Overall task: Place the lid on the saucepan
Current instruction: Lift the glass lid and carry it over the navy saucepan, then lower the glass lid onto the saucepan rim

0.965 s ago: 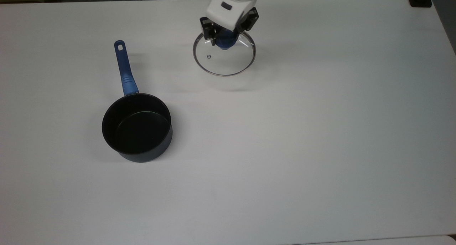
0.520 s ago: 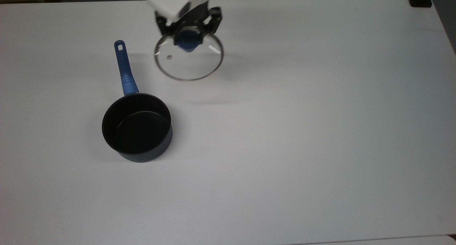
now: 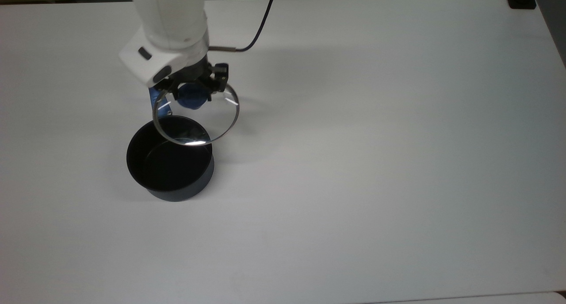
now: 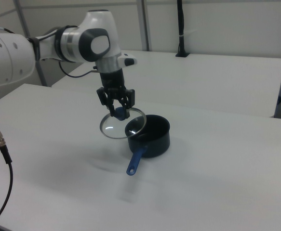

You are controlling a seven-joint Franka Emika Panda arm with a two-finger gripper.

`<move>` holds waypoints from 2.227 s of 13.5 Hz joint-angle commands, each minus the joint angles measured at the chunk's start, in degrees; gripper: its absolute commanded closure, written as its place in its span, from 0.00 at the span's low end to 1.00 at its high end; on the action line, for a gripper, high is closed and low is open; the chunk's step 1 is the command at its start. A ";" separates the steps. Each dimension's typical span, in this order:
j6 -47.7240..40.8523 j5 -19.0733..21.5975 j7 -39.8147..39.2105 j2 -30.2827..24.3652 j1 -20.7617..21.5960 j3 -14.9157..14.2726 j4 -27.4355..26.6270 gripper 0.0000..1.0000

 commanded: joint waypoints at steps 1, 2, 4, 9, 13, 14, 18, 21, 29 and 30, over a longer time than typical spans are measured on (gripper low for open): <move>-1.38 1.08 -1.08 3.00 -1.23 -0.29 4.37 0.55; -1.38 1.08 -1.08 4.58 -1.67 -0.29 5.69 0.55; -0.68 1.08 -0.82 7.04 -1.76 -0.29 8.32 0.55; 4.41 1.17 0.14 8.29 -1.76 -0.38 8.69 0.55; 6.70 1.43 1.11 9.16 -1.76 -0.47 8.78 0.55; 7.40 1.43 1.64 9.25 -1.76 -0.47 8.78 0.55; 7.68 2.05 1.99 11.35 -1.67 -1.26 11.22 0.55; 7.68 2.40 1.99 12.42 -1.67 -1.87 12.29 0.55; 8.03 2.40 1.99 12.59 -1.76 -1.96 12.38 0.55; 8.11 2.40 1.99 13.03 -1.76 -1.96 12.56 0.55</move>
